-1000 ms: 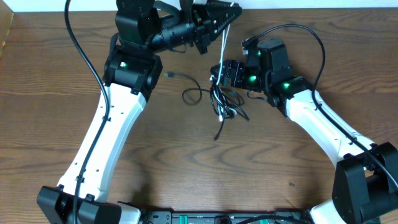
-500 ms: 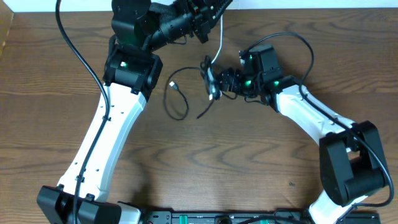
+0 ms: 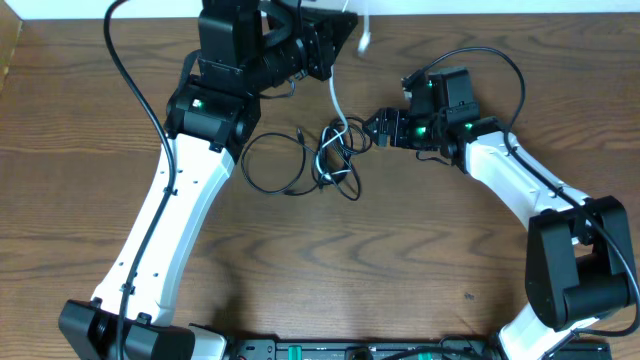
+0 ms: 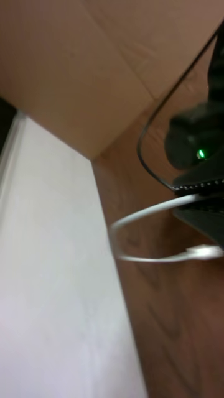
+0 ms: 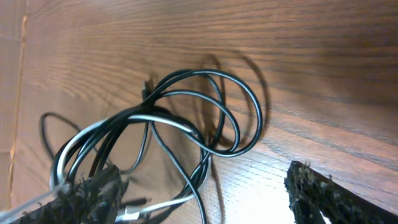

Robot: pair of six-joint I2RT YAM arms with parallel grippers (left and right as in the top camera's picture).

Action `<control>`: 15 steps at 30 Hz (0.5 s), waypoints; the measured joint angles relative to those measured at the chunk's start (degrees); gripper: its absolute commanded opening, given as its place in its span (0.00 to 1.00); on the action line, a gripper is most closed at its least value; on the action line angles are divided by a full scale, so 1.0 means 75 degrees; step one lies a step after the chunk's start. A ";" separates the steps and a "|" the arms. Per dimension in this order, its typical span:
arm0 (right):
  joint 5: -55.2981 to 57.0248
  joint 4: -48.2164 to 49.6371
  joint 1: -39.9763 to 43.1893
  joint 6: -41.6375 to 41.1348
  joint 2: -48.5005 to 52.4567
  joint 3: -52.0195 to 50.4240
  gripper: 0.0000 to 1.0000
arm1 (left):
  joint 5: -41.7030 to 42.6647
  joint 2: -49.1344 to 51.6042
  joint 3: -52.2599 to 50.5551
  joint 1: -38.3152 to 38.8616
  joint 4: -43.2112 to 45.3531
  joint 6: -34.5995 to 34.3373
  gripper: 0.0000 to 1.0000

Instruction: Untangle cables

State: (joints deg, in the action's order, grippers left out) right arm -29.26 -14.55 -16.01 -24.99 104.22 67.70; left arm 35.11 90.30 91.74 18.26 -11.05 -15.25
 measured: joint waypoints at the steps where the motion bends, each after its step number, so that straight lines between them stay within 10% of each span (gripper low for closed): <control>1: -0.0105 -0.0017 -0.0003 0.0082 -0.0020 0.0000 0.85 | -0.0131 0.0000 0.0000 0.0000 -0.0175 0.0003 0.08; 15: -0.0373 -0.0501 -0.0012 0.0449 -0.0035 0.0000 0.85 | -0.1679 0.0277 0.0000 0.0000 -0.2060 0.0003 0.08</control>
State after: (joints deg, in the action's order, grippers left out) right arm -32.05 -18.31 -16.10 -21.63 103.96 67.70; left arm 22.52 92.38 91.74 18.26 -26.50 -15.22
